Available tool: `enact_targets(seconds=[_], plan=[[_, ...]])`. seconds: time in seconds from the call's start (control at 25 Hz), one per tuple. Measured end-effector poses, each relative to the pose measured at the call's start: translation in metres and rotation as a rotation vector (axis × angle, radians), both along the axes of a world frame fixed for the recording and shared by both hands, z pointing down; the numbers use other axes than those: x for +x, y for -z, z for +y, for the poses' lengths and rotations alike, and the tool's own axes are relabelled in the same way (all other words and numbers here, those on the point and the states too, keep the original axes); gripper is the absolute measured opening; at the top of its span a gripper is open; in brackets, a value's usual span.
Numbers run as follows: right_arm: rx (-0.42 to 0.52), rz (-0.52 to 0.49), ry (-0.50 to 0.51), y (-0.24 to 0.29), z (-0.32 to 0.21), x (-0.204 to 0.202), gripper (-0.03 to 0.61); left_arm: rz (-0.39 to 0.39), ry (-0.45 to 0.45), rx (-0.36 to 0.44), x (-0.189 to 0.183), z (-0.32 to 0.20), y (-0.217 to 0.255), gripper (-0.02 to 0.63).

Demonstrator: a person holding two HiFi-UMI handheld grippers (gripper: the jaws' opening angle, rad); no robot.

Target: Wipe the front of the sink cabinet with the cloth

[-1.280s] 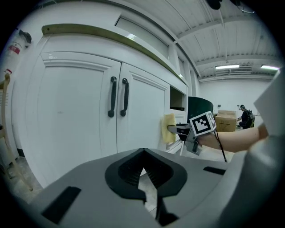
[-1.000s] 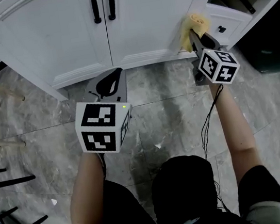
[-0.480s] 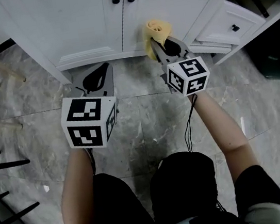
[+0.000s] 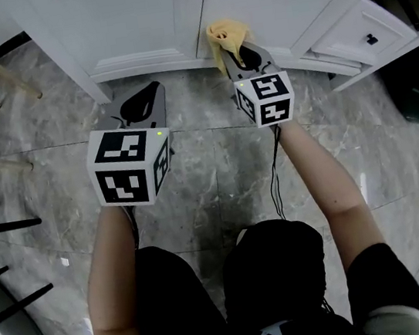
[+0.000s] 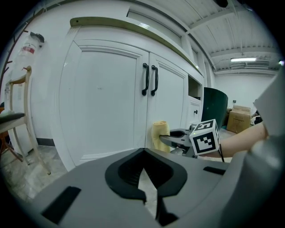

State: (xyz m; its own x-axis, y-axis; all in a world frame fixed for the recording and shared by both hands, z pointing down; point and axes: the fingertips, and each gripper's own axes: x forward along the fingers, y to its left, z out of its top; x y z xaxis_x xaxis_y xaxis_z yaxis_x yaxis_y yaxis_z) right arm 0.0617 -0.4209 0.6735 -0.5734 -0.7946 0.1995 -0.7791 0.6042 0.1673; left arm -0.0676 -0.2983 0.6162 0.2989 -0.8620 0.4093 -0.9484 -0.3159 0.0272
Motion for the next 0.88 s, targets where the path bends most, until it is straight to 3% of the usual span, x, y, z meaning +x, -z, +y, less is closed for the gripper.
enact_targets(seconds=[0.68,0.88], plan=[[-0.051,-0.023,-0.432,-0.009,-0.022,0.191,0.064,0.018,-0.109,0.001,0.042,-0.010,-0.003,0.015],[-0.097,-0.064,-0.521,0.006,-0.012,0.219,0.064,0.067,-0.107,-0.019,0.035,-0.008,0.014,0.015]])
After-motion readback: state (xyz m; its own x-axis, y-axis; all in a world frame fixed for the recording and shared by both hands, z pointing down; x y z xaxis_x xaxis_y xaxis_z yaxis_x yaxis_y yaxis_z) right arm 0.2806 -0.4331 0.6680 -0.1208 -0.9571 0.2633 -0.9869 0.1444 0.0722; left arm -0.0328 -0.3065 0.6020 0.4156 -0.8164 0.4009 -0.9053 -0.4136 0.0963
